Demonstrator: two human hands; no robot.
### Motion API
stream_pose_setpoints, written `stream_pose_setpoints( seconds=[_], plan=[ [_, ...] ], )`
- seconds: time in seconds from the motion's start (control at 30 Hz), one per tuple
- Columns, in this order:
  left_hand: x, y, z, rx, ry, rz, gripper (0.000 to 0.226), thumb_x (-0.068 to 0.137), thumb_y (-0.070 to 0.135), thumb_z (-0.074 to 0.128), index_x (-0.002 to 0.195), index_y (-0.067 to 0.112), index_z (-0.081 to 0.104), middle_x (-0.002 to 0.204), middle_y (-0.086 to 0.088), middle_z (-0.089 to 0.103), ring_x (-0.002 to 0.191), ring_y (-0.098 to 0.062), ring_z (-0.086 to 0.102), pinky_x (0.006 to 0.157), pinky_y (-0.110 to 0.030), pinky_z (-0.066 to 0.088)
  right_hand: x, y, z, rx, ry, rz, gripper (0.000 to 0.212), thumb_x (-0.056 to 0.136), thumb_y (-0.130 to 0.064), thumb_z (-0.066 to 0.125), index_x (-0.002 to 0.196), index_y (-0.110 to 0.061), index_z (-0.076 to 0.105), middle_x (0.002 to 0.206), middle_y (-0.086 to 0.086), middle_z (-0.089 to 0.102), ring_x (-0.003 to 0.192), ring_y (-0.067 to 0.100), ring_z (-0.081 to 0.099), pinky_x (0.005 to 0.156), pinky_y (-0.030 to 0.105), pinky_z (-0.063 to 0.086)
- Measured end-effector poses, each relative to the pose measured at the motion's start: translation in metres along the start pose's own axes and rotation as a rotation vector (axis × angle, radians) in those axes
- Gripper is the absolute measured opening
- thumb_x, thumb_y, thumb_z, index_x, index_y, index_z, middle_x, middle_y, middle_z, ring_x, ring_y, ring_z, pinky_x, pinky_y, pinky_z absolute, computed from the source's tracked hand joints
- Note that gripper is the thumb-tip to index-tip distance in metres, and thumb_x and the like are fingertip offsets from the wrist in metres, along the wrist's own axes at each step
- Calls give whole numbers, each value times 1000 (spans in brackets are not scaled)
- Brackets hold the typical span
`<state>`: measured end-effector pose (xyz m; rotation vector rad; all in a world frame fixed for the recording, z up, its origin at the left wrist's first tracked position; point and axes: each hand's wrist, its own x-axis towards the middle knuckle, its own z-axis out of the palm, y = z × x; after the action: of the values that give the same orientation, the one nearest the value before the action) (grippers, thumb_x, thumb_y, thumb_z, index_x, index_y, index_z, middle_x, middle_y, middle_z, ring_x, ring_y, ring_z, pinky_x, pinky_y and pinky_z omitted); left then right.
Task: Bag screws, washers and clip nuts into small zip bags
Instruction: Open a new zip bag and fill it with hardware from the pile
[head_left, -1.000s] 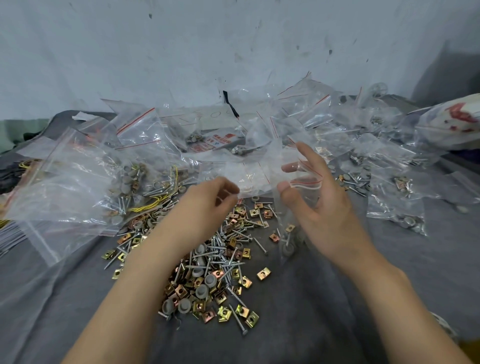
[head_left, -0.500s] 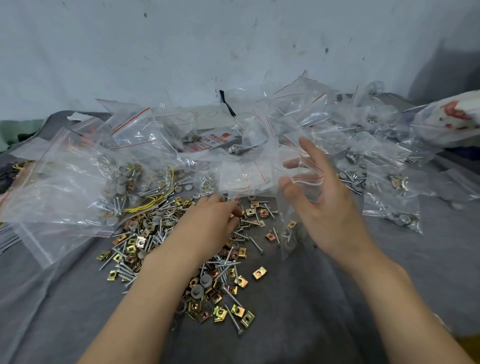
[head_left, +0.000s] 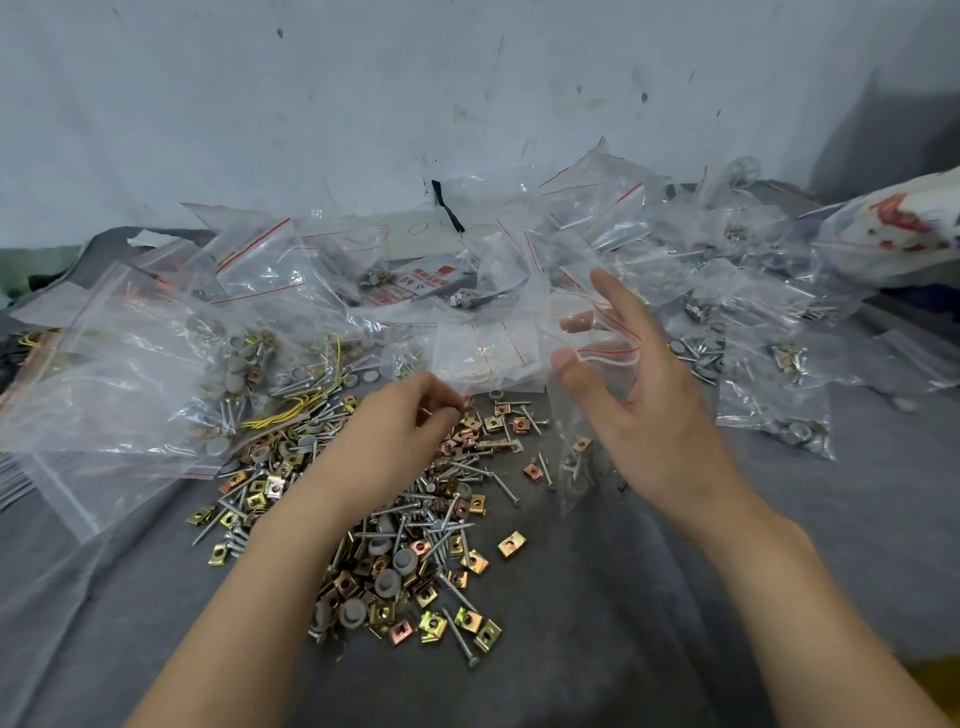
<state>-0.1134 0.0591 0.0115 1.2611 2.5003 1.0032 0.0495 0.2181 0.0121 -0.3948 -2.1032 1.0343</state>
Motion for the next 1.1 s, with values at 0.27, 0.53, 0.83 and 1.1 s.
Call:
stream_pose_setpoints(
  seconds=[0.27,0.53,0.83,1.1],
  plan=[
    [-3,6,-5,-730,-52,-188,20,100,14,55,113,19,68,89,6,74,77,-5,66,61,-15,50,-2,-2,2,-43,8,-6,72,88,-71,50,152,-51,24,151,-23,42,132,-11,39,89,-11,23],
    [-1,2,-5,-1001,-149,-210,23,98,11,56,110,19,73,90,1,70,77,-10,65,73,-25,54,-1,-3,4,-56,-17,-15,69,93,-63,56,154,-46,27,150,-19,44,124,-28,34,90,-11,21],
    [-1,2,-7,-1056,-129,-205,26,98,10,55,103,25,76,89,-1,70,74,-11,64,69,-24,54,-1,-3,7,-56,-31,-28,69,93,-65,54,153,-45,27,145,-23,44,119,-34,31,90,-10,20],
    [0,5,-6,-1045,-103,-231,24,97,7,55,110,15,73,89,1,70,78,-11,66,72,-24,55,-1,1,9,-15,-36,-18,74,87,-69,52,152,-44,28,144,-12,55,130,3,52,110,25,41]
  ],
)
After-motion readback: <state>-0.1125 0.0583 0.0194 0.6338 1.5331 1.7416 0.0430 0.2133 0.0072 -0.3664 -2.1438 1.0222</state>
